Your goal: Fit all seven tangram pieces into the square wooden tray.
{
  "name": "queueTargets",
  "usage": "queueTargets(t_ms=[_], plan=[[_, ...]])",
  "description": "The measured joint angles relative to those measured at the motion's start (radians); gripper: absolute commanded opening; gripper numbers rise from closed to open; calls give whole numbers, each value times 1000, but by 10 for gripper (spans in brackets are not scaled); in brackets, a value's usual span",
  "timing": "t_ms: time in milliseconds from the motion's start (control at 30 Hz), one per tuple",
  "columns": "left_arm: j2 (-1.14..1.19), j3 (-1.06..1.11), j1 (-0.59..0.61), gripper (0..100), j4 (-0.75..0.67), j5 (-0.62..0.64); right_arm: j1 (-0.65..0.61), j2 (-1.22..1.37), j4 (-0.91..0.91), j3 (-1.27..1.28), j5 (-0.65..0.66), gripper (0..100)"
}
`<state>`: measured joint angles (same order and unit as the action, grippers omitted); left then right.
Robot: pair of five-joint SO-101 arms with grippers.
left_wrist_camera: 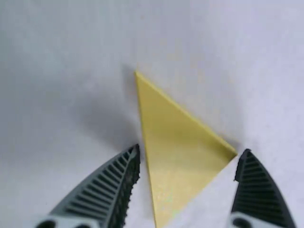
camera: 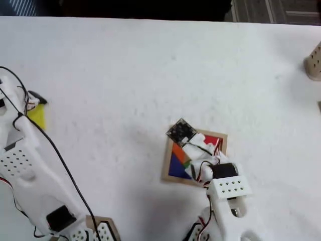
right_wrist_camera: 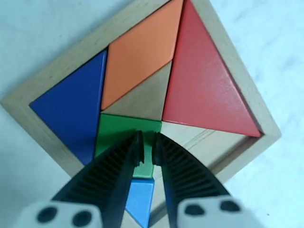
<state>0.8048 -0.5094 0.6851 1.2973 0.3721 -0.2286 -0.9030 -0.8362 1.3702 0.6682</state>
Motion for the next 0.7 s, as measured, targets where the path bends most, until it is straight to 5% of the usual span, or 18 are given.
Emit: queueTargets(t_ms=[700], plan=[[6, -6, 0, 316, 37, 74, 0, 0, 0, 0, 0, 48]])
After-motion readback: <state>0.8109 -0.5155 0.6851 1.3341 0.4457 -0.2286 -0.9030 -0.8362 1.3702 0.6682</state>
